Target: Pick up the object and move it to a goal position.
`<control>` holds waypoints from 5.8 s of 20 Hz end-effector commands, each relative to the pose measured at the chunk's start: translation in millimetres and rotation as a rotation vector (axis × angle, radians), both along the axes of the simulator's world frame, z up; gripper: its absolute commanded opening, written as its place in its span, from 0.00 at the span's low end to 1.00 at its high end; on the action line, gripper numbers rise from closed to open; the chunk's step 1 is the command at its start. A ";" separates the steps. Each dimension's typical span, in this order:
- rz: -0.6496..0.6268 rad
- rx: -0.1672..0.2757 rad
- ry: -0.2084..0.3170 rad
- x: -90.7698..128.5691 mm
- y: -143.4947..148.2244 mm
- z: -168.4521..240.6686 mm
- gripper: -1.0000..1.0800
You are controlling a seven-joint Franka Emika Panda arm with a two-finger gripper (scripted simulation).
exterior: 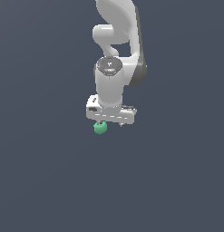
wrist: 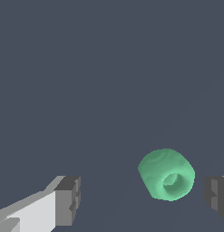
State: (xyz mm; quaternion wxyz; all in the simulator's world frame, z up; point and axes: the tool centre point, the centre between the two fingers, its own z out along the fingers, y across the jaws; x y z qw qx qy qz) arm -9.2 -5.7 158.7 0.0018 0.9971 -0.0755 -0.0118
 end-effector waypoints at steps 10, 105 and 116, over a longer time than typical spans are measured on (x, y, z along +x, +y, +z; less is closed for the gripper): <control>-0.331 0.000 -0.005 -16.1 -16.7 -21.3 0.96; -1.072 -0.014 -0.025 50.2 2.4 77.6 0.00; -1.071 -0.014 -0.024 89.4 23.9 141.0 0.00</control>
